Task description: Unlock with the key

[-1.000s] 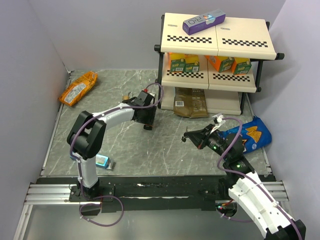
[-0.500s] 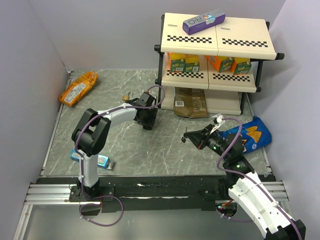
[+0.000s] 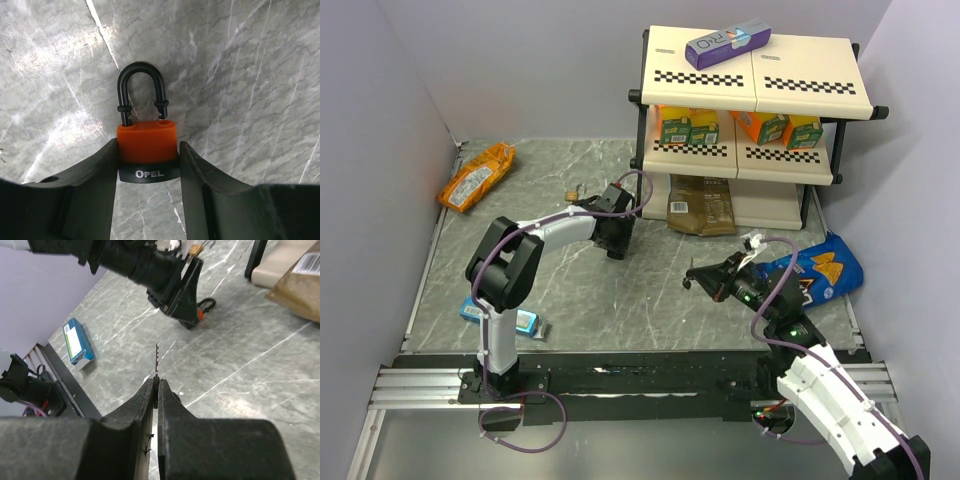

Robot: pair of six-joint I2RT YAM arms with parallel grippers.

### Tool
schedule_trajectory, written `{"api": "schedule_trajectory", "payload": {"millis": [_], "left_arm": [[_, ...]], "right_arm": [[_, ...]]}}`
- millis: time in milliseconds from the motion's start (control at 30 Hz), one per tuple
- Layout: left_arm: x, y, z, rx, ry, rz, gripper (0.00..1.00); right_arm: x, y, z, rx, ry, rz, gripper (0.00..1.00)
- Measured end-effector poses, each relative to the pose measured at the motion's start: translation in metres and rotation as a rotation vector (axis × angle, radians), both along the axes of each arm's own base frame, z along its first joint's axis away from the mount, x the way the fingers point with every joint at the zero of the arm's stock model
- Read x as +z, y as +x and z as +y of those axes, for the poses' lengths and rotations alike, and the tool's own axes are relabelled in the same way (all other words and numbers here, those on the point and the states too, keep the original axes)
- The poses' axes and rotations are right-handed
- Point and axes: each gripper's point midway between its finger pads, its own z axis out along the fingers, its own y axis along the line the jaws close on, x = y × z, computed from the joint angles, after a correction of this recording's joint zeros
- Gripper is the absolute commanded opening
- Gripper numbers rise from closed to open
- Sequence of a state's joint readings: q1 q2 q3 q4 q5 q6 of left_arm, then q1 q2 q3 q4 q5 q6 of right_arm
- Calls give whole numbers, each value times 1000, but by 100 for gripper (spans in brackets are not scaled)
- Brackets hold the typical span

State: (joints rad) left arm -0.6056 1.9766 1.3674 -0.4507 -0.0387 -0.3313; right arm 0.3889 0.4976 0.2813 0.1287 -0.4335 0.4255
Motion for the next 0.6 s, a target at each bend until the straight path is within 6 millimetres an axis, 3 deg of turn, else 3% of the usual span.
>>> {"api": "schedule_trajectory", "payload": {"millis": [167,300,367,600], "left_arm": [[2,0,-2,27,-17,3,1],[7,-5,0,65,-46,-4,1],[14,-10,2,82,-67,-17,1],[49,-8,-1,121,-159,-91,1]], "right_arm": [[-14,-4,13,23,-8,54,0],[-32,-13,39,84,-37,123,0],[-42,-15,54,109,-45,171,0],[-67,-4,77,105,-32,302,0]]}}
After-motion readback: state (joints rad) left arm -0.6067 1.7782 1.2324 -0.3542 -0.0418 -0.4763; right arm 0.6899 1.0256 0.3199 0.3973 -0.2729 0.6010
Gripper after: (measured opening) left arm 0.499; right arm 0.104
